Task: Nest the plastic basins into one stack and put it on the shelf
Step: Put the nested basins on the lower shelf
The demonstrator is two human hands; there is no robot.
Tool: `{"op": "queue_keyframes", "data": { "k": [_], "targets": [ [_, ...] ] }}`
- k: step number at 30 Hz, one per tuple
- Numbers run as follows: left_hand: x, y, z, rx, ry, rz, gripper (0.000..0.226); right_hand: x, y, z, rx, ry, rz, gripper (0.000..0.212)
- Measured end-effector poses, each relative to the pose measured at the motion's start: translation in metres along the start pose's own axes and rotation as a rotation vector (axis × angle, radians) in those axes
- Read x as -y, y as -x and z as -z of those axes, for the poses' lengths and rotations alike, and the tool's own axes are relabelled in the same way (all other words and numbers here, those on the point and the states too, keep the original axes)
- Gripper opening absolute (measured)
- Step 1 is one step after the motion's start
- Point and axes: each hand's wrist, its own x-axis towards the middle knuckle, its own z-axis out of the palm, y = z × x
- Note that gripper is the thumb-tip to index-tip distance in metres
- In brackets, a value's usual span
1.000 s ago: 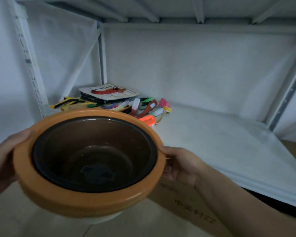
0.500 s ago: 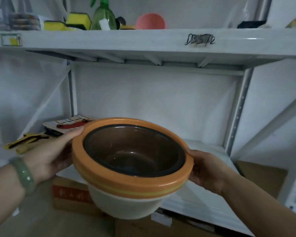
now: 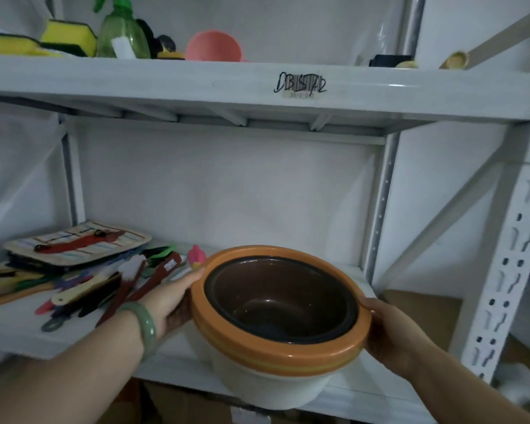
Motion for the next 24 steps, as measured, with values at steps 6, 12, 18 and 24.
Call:
{"op": "queue_keyframes", "data": {
  "k": [6,12,18,24],
  "targets": [
    [0.017,-0.023,-0.021,0.010,0.040,0.013,0.020,0.003,-0.011,0.013,-0.128,-0.013,0.001,0.015],
    [0.022,-0.019,-0.018,0.061,0.076,0.068,0.020,0.005,-0.017,0.011,-0.184,0.003,-0.006,0.022],
    [0.029,-0.015,-0.006,0.095,0.034,0.106,0.015,0.004,-0.013,0.009,-0.196,0.054,0.025,0.026],
    [0.026,-0.024,-0.016,-0.015,0.047,0.057,0.012,0.004,-0.007,0.001,-0.257,0.125,0.127,0.022]
  ]
}}
